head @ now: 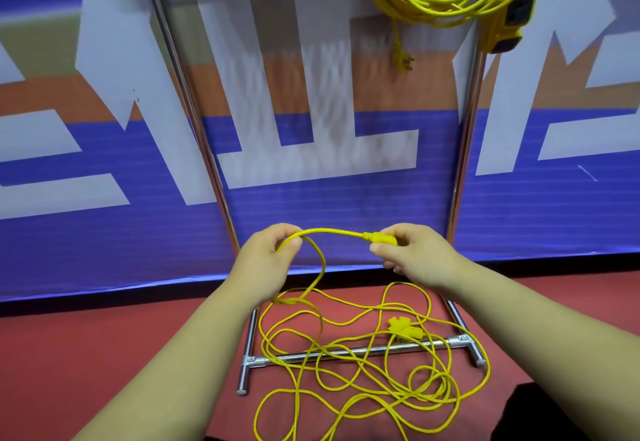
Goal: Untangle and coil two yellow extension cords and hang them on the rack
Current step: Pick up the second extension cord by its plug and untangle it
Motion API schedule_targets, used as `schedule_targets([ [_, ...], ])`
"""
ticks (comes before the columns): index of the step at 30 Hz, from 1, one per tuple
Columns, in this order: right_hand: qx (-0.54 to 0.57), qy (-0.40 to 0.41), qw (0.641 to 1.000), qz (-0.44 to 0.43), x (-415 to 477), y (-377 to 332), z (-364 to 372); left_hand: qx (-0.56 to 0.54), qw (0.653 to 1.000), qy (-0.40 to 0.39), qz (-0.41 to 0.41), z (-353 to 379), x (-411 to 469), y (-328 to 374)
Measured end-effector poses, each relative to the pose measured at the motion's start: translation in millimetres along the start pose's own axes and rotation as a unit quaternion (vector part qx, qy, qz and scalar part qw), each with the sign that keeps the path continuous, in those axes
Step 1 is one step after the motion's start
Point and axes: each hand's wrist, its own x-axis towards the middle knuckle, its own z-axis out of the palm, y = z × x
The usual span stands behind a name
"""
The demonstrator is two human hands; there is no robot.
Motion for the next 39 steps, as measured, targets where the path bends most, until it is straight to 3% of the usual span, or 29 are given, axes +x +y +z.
schedule_targets([
  [3, -0.023, -0.020, 0.999, -0.008, -0.9, 1.5, 2.5, 0.006, 0.999, -0.022, -0.039, -1.5, 0.3, -5.1],
  [11, 0.192, 0.090, 0.977, -0.007, 3.6, -1.9, -3.1, 0.011, 0.991, -0.135, 0.011, -10.5, -10.3, 16.3],
  [16, 0.056, 0.123, 0.991, 0.003, 2.0, -1.3, -0.1, -0.115, 0.989, -0.091, 0.005, -8.7, -13.0, 30.8],
  [19, -0.048, 0.108, 0.992, -0.035, -6.0, -11.1, 2.3, -0.134, 0.989, -0.068, 0.012, -10.1, -14.9, 36.3],
  [23, -0.082, 0.065, 0.988, -0.117, -19.2, -21.5, 8.9, -0.128, 0.990, -0.057, 0.029, -10.0, -18.3, 41.5],
  [30, -0.046, 0.027, 0.974, -0.220, -36.1, -36.2, 23.9, -0.220, 0.975, -0.012, 0.018, -16.2, -17.2, 46.9],
  [35, -0.015, -0.003, 0.974, -0.227, -38.1, -40.1, 27.3, -0.367, 0.928, -0.061, 0.014, -24.1, -22.6, 57.1],
  [39, 0.080, -0.017, 0.978, -0.192, -39.0, -48.0, 24.1, -0.357, 0.931, -0.070, 0.024, -33.6, -25.1, 61.2],
])
